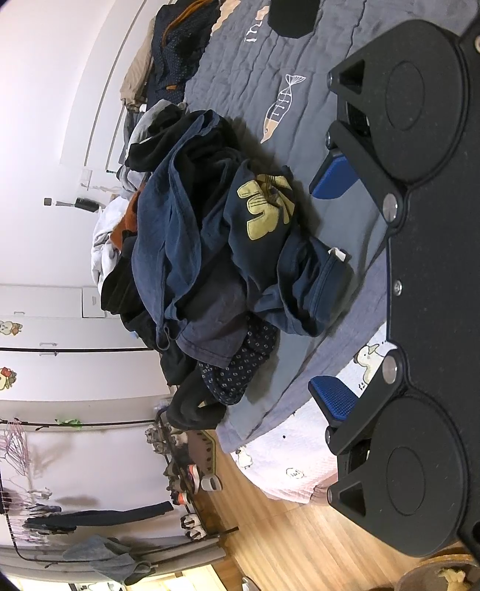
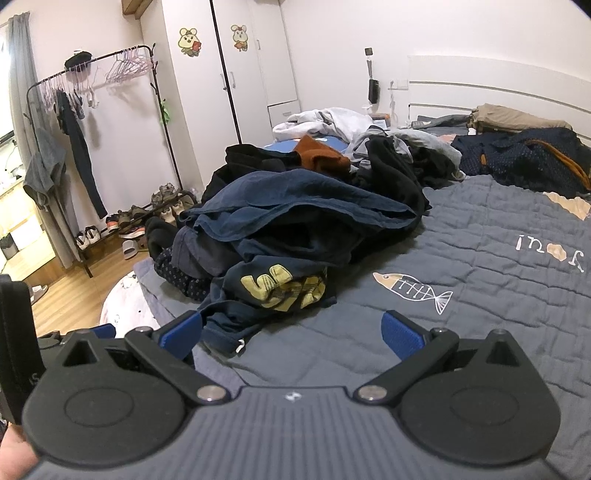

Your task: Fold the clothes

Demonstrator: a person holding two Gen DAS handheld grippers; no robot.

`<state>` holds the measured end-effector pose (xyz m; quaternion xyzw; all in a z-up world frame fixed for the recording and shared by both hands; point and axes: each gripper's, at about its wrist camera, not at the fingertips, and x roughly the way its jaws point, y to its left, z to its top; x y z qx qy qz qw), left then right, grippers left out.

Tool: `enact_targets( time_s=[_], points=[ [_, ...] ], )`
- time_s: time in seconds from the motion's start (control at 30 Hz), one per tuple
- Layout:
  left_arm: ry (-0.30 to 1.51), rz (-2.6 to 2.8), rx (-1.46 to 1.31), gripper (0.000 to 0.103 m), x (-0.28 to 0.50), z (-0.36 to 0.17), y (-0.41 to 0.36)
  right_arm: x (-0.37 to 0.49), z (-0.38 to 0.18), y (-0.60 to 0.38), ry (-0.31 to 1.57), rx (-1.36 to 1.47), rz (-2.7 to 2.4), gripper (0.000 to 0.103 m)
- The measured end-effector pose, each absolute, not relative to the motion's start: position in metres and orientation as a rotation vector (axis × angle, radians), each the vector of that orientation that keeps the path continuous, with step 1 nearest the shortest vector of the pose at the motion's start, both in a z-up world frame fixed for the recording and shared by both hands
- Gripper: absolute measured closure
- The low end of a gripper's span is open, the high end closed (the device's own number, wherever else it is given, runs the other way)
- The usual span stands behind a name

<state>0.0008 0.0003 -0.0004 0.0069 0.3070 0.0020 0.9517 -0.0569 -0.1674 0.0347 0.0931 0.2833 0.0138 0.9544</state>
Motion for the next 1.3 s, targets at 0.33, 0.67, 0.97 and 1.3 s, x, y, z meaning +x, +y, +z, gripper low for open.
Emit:
enact_targets(
  time_s=[0.33, 0.67, 0.97, 1.3],
  points=[
    [0.620, -0.005, 0.012, 0.000, 0.000, -0.001, 0.000, -0.056, 0.034, -0.168, 0.577, 0.191, 0.032, 0.000],
    [0.624, -0.023, 0.005, 0.000, 0.004, -0.004, -0.001, -0.054, 0.033, -0.167, 0.582, 0.188, 0.036, 0.000],
    [0.636, -0.036, 0.019, 0.000, 0.005, -0.006, -0.005, -0.048, 0.032, -0.168, 0.586, 0.183, 0.040, 0.000],
    [0.646, -0.084, -0.021, 0.000, 0.010, -0.007, -0.003, -0.034, 0.032, -0.169, 0.595, 0.169, 0.047, 0.000]
  ],
)
